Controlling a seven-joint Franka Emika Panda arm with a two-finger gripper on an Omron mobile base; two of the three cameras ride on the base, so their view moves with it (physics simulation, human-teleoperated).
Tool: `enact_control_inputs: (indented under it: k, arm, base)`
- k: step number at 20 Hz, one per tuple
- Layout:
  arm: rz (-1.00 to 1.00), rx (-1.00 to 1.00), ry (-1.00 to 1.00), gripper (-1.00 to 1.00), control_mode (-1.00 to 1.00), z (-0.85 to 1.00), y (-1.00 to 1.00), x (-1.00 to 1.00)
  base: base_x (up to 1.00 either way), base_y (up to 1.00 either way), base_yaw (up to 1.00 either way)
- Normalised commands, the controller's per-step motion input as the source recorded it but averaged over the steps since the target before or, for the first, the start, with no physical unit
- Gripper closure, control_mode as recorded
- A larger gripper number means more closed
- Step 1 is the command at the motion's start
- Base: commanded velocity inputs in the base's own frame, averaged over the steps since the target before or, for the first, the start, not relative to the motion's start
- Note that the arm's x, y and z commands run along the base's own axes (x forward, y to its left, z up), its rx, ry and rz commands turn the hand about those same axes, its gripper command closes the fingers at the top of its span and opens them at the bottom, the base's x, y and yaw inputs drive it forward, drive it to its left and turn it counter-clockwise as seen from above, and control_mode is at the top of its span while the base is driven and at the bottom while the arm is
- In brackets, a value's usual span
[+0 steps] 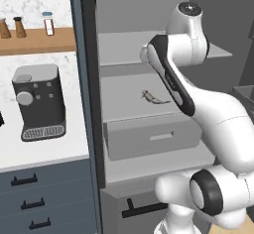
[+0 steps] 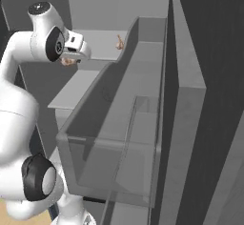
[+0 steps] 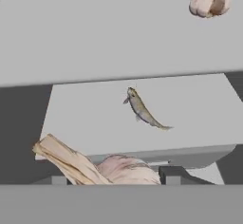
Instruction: Place one garlic and one fish in each tupperware on the nearby counter, to pack two identical lunches.
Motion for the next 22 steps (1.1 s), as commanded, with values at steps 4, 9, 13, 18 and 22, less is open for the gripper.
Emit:
enact_control_inputs:
  k: [4,9,13,18,22]
  arm:
    - [-0.03,0.00,0.02,1.00,-1.00,-0.55,-0.19,-1.00]
    - [0.00,0.00,0.01,1.00,-1.00,-0.56,-0.14,-1.00]
    - [0.00,0.00,0.00,1.00,-1.00,-0.30,-0.03,-0.98]
    - [0.00,0.00,0.00,1.00,1.00,-0.12,0.00,-0.40]
    - [0.00,0.00,0.00,1.00,1.00,0.00,0.00,0.00]
  base:
    - [0.00,0.00,0.00]
    - [0.00,0.00,0.00]
    - [0.00,0.00,0.00]
    - [-0.60,0.02,0.00]
    - [-0.97,0.39,0.05]
